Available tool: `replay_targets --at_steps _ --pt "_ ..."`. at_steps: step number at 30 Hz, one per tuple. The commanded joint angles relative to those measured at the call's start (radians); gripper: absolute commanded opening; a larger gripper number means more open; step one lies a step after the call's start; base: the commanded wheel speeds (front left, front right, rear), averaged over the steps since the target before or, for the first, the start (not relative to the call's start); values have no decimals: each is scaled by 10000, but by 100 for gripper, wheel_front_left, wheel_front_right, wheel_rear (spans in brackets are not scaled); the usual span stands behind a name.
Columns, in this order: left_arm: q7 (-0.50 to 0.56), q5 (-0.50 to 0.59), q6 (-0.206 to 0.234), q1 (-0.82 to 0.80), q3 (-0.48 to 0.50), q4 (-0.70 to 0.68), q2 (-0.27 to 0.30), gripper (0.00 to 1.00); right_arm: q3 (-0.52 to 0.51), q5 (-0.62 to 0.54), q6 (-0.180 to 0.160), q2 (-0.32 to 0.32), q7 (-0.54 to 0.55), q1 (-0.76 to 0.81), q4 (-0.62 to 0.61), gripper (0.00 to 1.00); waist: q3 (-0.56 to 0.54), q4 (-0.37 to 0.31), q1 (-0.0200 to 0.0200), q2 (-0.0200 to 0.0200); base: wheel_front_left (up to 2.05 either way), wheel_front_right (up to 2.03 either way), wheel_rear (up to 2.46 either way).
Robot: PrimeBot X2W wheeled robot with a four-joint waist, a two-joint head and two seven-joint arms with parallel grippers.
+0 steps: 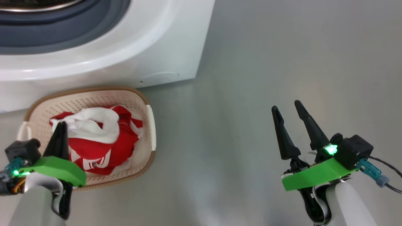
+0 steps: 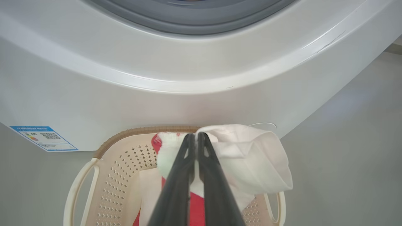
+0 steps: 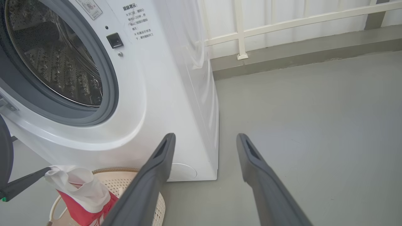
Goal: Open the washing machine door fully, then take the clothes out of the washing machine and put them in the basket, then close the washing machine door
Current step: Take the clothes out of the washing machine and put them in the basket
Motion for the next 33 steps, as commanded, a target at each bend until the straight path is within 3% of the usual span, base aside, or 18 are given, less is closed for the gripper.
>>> replay_targets --at_steps 1,13,22,30,33 --pt "-53 156 -30 -384 141 453 529 0 343 234 16 28 -46 -175 -332 100 573 -375 0 0 0 0 0" --pt "-53 299 -30 -1686 -504 2998 1232 0 633 575 16 28 -46 -634 -520 100 1660 -1002 0 0 0 0 0" --pt "143 -324 -30 -2598 -1462 5034 1407 0 826 707 16 28 -46 -935 -690 100 2313 -1392 0 0 0 0 0" --pt "619 -913 -31 -3025 -1940 5588 1625 0 944 758 16 28 -46 -1001 -751 100 2544 -1555 0 0 0 0 0" --pt "627 -1091 -31 -3089 -2015 5677 1677 20 954 764 16 28 -46 -1008 -739 100 2546 -1574 0 0 0 0 0"
